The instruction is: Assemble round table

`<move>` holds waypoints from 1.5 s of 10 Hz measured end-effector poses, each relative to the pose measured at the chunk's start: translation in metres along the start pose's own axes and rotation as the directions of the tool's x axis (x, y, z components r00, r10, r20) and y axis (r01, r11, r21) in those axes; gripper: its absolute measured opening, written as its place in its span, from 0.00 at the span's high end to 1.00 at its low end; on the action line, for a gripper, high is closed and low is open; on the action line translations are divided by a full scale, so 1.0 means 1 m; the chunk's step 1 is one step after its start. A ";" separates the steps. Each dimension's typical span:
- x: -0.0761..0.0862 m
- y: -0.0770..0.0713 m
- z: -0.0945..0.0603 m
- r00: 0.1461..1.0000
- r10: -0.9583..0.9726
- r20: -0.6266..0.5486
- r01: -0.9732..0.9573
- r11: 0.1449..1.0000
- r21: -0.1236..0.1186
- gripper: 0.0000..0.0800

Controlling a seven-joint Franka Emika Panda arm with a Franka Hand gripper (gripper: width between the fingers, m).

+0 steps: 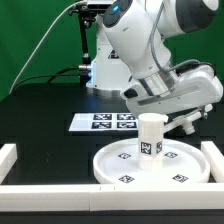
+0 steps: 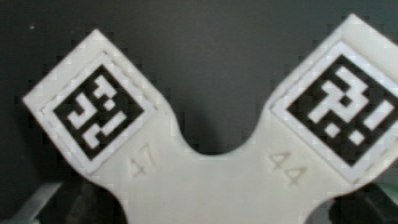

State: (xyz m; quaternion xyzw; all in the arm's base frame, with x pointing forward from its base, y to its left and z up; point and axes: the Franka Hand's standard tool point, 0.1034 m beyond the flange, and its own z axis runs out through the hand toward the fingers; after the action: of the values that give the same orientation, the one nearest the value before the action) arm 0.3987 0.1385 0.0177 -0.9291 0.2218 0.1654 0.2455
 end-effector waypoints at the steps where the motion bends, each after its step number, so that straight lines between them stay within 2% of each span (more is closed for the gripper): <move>1: 0.000 0.000 0.000 1.000 0.000 0.000 0.000 1.000 0.000 0.20; 2: 0.000 0.000 -0.001 1.000 0.000 -0.002 0.000 1.000 0.000 0.40; 6: 0.001 0.000 -0.001 1.000 0.000 -0.002 0.000 1.000 0.001 0.40; 7: -0.004 0.002 -0.009 0.999 -0.027 0.038 0.028 0.999 -0.027 0.40; 8: -0.007 0.004 -0.028 0.993 -0.068 0.098 0.076 0.994 -0.078 0.40; 9: -0.003 0.002 -0.045 0.985 -0.113 0.130 0.129 0.985 -0.118 0.39; 10: 0.003 -0.003 -0.056 0.981 -0.148 0.122 0.165 0.977 -0.135 0.39; 11: 0.005 -0.006 -0.061 0.980 -0.163 0.113 0.178 0.974 -0.138 0.39; 15: 0.005 -0.003 -0.058 0.980 -0.161 0.121 0.177 0.974 -0.140 0.39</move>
Offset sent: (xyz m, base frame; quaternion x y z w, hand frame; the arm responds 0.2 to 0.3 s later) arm 0.0000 0.0000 0.0000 0.0000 0.0000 0.0000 1.0000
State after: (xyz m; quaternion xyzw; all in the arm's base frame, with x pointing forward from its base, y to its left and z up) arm 0.4156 0.1089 0.0644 -0.9500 0.1151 0.2108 0.1998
